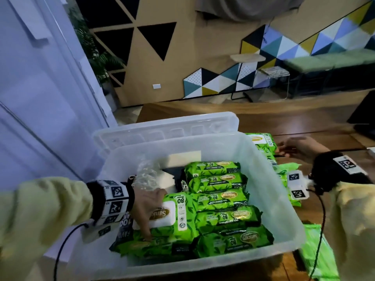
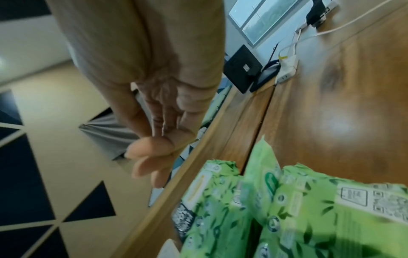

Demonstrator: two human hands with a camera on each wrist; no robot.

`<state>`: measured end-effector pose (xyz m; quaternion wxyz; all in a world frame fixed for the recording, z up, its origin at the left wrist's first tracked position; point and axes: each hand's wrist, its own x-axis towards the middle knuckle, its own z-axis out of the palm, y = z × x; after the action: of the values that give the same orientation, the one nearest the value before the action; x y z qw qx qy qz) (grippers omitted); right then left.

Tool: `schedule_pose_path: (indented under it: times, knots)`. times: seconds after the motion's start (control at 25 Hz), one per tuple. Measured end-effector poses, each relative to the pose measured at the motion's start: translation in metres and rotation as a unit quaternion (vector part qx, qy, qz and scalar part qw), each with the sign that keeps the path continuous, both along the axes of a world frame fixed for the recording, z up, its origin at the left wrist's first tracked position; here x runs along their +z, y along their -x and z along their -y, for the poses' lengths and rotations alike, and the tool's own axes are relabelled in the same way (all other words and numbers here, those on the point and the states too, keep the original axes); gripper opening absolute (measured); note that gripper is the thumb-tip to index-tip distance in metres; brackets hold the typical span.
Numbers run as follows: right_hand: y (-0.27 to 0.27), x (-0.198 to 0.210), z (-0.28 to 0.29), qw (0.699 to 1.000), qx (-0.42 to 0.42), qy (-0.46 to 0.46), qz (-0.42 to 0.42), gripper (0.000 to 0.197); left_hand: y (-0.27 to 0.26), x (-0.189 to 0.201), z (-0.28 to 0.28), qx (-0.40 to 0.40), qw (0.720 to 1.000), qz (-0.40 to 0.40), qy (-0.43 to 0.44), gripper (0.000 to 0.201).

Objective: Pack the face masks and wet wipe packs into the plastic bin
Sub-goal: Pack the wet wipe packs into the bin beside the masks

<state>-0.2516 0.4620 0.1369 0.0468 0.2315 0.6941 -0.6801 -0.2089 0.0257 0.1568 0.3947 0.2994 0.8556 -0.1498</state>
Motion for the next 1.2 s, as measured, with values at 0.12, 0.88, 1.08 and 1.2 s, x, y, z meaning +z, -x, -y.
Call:
schedule_pose_path:
  times: [0.12,0.88,1.08,1.2]
  knots:
    - [0.033,-0.036,-0.013,0.999,-0.011,-0.019,0.028,0.048,0.001,-0.015,-0.004,-0.013,1.000,-0.014,0.021,0.120]
    - [0.148,-0.119,-0.080,0.946,-0.035,-0.278,0.164,0.041,0.023,0.115,-0.145,0.070,0.930,-0.153,-0.327,0.059]
    - [0.192,-0.166,-0.109,0.952,-0.011,-0.232,0.199,0.061,0.110,0.101,-0.281,0.070,0.917,-0.117,-0.374,0.035]
    - [0.210,-0.206,-0.119,0.959,-0.006,-0.195,0.206,0.074,0.163,0.079,-0.328,0.104,0.946,-0.102,-0.290,0.051]
